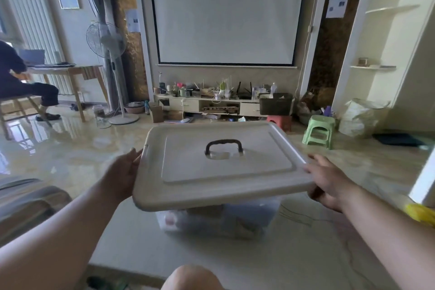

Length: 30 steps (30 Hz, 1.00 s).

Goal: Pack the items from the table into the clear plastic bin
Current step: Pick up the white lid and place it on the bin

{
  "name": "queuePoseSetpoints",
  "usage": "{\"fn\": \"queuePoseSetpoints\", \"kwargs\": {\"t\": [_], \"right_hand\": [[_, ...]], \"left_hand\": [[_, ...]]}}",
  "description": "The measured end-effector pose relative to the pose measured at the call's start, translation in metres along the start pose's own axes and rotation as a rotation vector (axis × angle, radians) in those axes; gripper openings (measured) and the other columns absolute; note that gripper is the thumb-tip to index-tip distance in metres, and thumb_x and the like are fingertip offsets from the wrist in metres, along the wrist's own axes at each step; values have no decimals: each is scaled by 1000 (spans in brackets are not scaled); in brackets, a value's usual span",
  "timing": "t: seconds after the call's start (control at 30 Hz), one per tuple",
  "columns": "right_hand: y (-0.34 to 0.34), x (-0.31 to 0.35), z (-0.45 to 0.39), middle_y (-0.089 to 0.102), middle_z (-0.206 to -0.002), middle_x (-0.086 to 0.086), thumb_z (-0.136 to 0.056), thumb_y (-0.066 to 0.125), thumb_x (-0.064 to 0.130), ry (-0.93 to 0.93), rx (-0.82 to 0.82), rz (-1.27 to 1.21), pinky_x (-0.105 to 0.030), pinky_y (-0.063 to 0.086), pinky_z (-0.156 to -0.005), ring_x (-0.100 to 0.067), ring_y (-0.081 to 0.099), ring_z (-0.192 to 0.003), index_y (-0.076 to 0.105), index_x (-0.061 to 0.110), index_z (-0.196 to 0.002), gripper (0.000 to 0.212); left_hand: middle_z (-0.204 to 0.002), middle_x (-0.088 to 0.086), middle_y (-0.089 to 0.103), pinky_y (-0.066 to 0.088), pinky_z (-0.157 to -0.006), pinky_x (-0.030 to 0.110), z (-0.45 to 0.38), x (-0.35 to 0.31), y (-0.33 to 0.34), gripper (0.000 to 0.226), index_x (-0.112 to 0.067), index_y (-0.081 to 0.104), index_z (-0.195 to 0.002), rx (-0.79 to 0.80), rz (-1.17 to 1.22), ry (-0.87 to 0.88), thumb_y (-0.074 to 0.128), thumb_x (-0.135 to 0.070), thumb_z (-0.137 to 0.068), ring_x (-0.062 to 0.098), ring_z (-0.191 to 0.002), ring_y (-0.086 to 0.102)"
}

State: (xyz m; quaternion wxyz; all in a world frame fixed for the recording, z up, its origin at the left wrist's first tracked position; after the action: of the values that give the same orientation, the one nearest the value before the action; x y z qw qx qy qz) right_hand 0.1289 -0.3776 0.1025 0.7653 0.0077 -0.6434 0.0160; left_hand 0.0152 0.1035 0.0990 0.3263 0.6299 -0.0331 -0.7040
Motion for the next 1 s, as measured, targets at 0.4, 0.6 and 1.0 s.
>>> {"fn": "queuePoseSetpoints", "kwargs": {"t": [0.4, 0.6, 1.0], "right_hand": [[33, -20, -50, 68, -87, -12, -92, 59, 35, -75, -476, 369, -28, 39, -53, -29, 61, -69, 70, 8, -95, 29], [31, -45, -61, 62, -99, -17, -85, 56, 38, -37, -433, 639, -34, 34, -56, -32, 56, -75, 59, 9, -89, 30], [51, -63, -92, 48, -98, -4, -89, 43, 21, 55, -83, 516, -26, 28, -51, -18, 40, -67, 48, 21, -125, 36]], "left_hand": [[-92, 21, 66, 50, -78, 43, -41, -1, -15, 15, -10, 73, -88, -250, -598, 128, 64, 0, -92, 31, -80, 62], [-99, 18, 68, 49, -78, 40, -78, 14, -31, 17, -9, 74, -110, -156, -746, 108, 61, -9, -100, 30, -84, 63], [-126, 22, 68, 51, -102, 51, -123, 10, -4, 18, -16, 70, -110, -130, -926, -9, 52, -15, -106, 31, -101, 66]]}}
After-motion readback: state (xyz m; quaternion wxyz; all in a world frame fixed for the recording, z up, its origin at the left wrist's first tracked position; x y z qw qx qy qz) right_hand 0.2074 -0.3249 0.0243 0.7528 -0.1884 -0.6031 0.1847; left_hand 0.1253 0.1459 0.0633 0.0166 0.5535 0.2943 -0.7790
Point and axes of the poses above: each hand's wrist, its own z-axis away from the middle knuckle, its own y-axis out of the palm, x = y × z, the point moved 8 cm from there along -z, towards the middle knuckle
